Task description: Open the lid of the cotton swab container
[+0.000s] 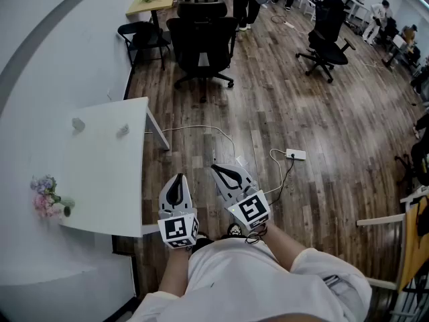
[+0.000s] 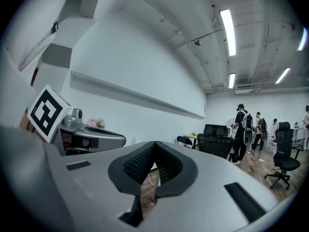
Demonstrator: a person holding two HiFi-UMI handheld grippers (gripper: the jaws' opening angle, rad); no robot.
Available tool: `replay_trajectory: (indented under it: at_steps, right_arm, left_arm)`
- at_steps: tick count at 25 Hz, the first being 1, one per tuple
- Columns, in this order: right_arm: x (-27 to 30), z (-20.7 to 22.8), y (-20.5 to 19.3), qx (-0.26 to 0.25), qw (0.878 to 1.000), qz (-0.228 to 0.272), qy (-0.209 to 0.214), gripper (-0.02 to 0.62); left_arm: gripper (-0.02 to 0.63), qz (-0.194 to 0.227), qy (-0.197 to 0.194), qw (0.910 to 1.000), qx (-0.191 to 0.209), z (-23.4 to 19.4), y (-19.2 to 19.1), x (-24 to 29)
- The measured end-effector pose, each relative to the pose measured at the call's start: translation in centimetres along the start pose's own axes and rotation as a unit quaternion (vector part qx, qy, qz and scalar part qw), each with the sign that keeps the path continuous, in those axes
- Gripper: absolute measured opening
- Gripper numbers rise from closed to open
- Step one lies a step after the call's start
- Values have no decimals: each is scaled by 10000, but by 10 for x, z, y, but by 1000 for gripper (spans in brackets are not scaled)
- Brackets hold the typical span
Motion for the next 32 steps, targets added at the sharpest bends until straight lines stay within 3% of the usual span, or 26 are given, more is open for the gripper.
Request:
replay_trajectory:
  at_steps: [6,11,16,22,32]
  right_arm:
    - [2,-9,-5,35,9999,-42,135,-2]
    - [-2,-16,-8,139,9994,-56,316,-2]
    - [-10,-14,-17,184,9987,-164,436,-2]
    - [-23,-1,-25,246,9981,-243,507,-2]
    - [-45,36,-57,488,9966,-269,600,-2]
  left_arm:
    - [26,-32,138,9999,41,-4,0,-4]
    - [26,-295,-34,9996,-4,3,-7,-12]
    - [26,-292,158,9993,-141,6,-12,-16]
    - [26,-619,152,9979,-90,25,-27,-13]
    - [26,-820,309,9961,-67,63,-53,-19]
Point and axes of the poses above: the fingertips, and each gripper's own axes: x forward along the fingers, z to its right, y out of its top, the point moved 5 cm from there along -x, backward along the fingers, and after that the axes turned 12 degrees about z, right-handed, at the moved point
